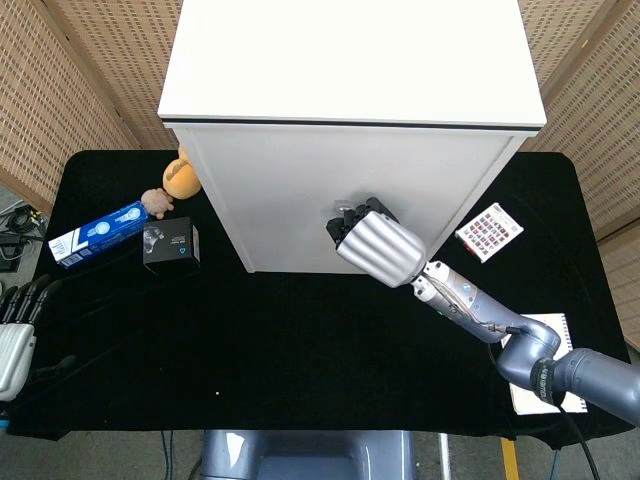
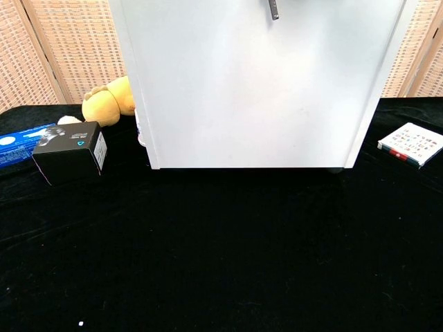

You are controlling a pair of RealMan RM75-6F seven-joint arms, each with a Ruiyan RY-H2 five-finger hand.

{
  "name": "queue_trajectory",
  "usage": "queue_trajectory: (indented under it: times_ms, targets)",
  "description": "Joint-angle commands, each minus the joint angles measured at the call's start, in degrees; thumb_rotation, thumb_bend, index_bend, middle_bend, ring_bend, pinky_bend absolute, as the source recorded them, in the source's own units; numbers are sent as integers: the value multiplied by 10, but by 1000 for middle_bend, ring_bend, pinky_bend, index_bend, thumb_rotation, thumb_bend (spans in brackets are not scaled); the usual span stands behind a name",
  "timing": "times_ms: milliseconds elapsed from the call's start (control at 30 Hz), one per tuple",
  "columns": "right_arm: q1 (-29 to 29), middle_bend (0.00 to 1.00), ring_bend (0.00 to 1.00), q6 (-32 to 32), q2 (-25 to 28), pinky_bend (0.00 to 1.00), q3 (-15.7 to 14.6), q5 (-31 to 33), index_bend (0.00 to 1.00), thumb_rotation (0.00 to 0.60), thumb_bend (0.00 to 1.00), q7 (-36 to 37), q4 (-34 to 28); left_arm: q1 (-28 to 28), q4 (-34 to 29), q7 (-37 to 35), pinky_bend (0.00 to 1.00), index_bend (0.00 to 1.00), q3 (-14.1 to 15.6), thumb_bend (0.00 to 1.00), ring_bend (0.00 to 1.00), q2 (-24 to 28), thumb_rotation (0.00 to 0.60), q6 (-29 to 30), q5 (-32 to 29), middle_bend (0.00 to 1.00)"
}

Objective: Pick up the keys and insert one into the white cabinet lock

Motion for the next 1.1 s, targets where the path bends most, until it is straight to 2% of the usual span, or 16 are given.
queue_trajectory:
  times_ms: [33, 233, 400, 833, 967, 1100]
  targets:
    - [-1, 883, 945, 1, 1, 1000, -1, -2, 709, 600, 576, 1, 1, 0, 0, 0, 0, 0, 0, 0, 0, 0, 600, 0, 0, 0]
    - [-2, 884, 945, 3, 4, 1000, -2, -5, 571, 600, 526, -6, -1, 0, 0, 1, 0, 0, 0, 0, 0, 0, 600, 0, 1, 0]
    - [-6, 883, 945, 4, 8, 1000, 1, 0, 534, 600, 472, -14, -8, 0, 0, -1, 0, 0, 0, 0, 0, 0, 600, 1, 1, 0]
    - [-13, 885, 945, 18, 30, 1000, 4, -10, 543, 600, 454, -14, -26, 1, -1, -4, 0, 0, 1, 0, 0, 2, 600, 2, 5, 0]
    - [-28, 884, 945, 43, 57, 1000, 2, -25, 549, 600, 454, -2, -48, 1, 0, -6, 0, 0, 2, 0, 0, 3, 600, 1, 5, 0]
    - [-65, 874, 944, 94, 98, 1000, -17, -54, 545, 600, 454, 28, -64, 2, 0, -11, 0, 0, 3, 0, 0, 5, 600, 3, 8, 0]
